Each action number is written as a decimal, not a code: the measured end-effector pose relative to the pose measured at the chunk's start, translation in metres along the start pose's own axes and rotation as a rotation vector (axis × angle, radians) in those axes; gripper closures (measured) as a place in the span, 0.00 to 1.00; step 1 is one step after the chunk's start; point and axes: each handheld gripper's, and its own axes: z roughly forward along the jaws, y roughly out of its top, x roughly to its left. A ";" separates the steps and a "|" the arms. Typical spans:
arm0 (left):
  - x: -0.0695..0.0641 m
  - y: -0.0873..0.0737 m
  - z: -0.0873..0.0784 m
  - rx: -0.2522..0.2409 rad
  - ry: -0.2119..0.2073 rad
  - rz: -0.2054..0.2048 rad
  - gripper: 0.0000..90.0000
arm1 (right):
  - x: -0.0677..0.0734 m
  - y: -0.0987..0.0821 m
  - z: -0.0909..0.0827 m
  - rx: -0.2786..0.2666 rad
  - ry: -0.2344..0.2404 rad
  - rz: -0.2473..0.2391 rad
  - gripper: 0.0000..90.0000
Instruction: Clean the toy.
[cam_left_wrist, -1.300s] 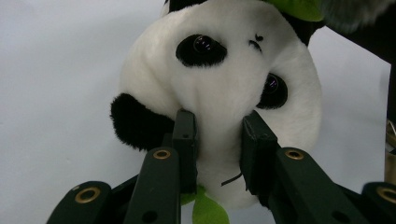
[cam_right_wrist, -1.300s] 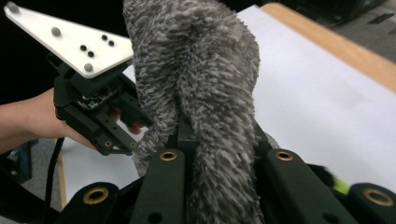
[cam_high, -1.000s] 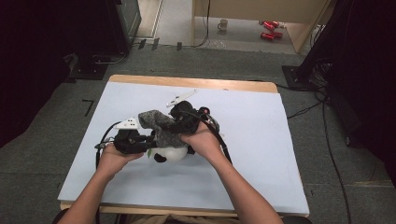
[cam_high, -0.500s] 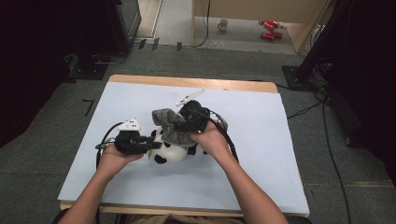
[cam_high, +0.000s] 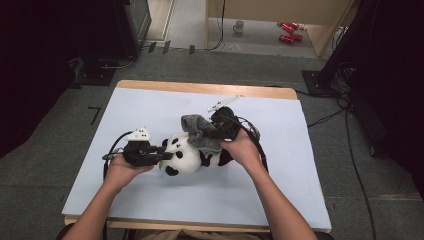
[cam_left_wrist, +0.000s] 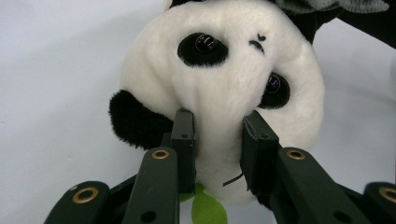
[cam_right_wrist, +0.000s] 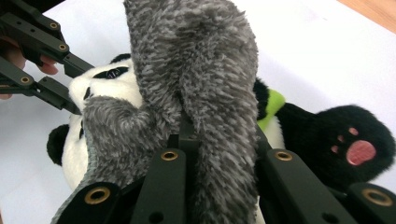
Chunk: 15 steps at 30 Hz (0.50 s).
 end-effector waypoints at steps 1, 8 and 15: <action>0.000 0.000 0.000 0.001 -0.001 0.000 0.78 | -0.002 -0.002 -0.002 -0.007 0.001 -0.001 0.86; 0.001 -0.001 0.001 0.002 -0.001 0.002 0.78 | -0.011 -0.012 -0.010 -0.037 0.002 0.026 0.86; 0.001 -0.002 0.001 0.003 0.002 0.000 0.78 | -0.023 -0.021 -0.017 -0.049 -0.020 0.066 0.86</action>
